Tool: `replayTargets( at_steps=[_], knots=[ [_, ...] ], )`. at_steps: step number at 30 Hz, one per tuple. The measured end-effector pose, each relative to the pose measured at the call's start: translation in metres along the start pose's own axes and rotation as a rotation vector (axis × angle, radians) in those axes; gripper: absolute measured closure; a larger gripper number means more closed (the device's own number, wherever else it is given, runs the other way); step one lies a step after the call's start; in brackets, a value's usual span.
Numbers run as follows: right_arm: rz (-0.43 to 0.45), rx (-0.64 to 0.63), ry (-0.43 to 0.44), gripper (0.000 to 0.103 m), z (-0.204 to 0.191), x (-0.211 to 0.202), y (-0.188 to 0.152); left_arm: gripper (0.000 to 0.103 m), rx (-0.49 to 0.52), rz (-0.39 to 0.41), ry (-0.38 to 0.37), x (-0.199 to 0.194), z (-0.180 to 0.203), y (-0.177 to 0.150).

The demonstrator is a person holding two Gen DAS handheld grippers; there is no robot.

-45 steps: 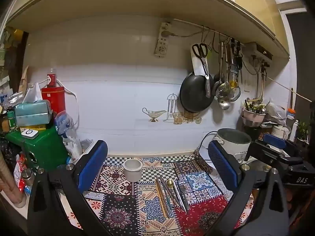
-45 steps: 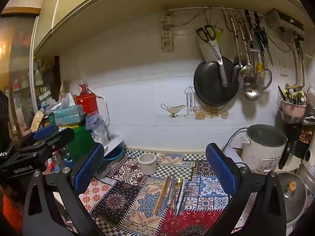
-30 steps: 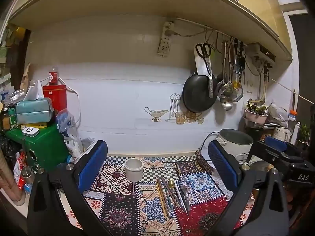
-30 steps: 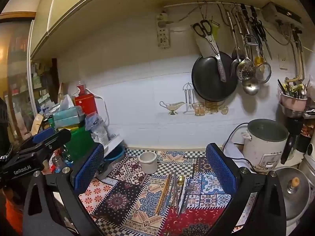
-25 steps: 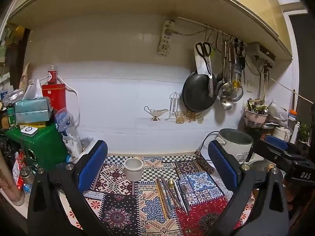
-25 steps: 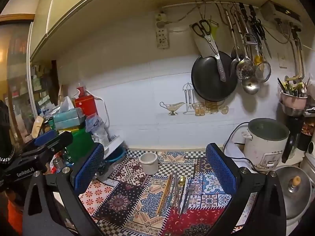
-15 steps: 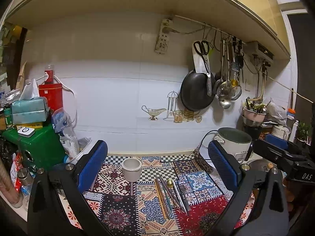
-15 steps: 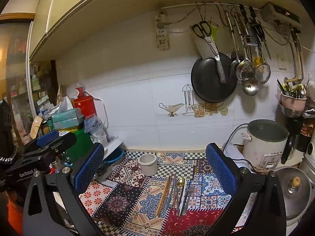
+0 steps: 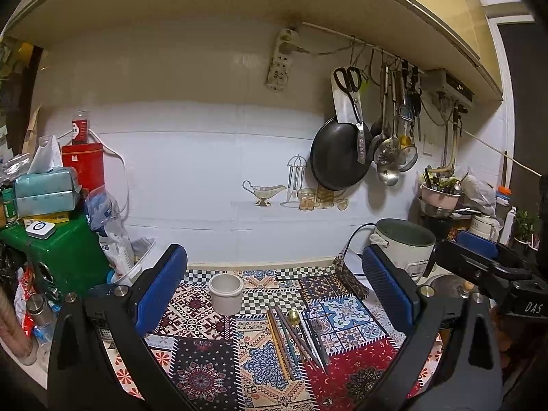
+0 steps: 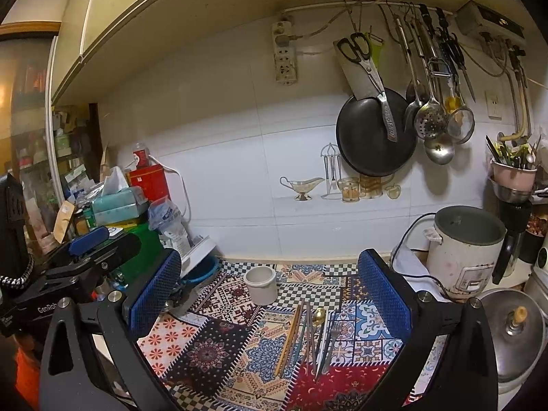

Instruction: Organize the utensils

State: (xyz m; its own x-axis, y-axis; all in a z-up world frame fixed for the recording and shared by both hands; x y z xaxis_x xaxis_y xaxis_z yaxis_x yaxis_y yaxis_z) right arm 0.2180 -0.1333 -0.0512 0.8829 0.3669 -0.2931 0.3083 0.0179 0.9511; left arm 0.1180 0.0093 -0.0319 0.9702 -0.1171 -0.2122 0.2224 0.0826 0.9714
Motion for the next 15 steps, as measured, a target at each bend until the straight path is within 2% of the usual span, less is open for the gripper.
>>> replayTargets(
  at_steps=[15],
  knots=[
    [0.003, -0.012, -0.008, 0.000, -0.0031, 0.0010, 0.0004, 0.000, -0.008, -0.004, -0.004, 0.0024, -0.0045, 0.0002]
  ],
)
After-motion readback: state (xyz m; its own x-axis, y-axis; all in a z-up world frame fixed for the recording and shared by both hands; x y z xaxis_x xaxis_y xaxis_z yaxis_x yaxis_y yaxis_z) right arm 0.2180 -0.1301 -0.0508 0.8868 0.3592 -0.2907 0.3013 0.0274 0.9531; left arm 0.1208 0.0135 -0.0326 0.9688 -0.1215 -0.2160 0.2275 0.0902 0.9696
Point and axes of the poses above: each gripper's, at about its wrist camera, not at the fingertips, and x roughly the way its jaws point, z to its right, y to its top, the point moved 10 cm from there along x, roughly the way its jaws point, and after that the axes turned 5 degrees about -y, right-handed, at the moved point
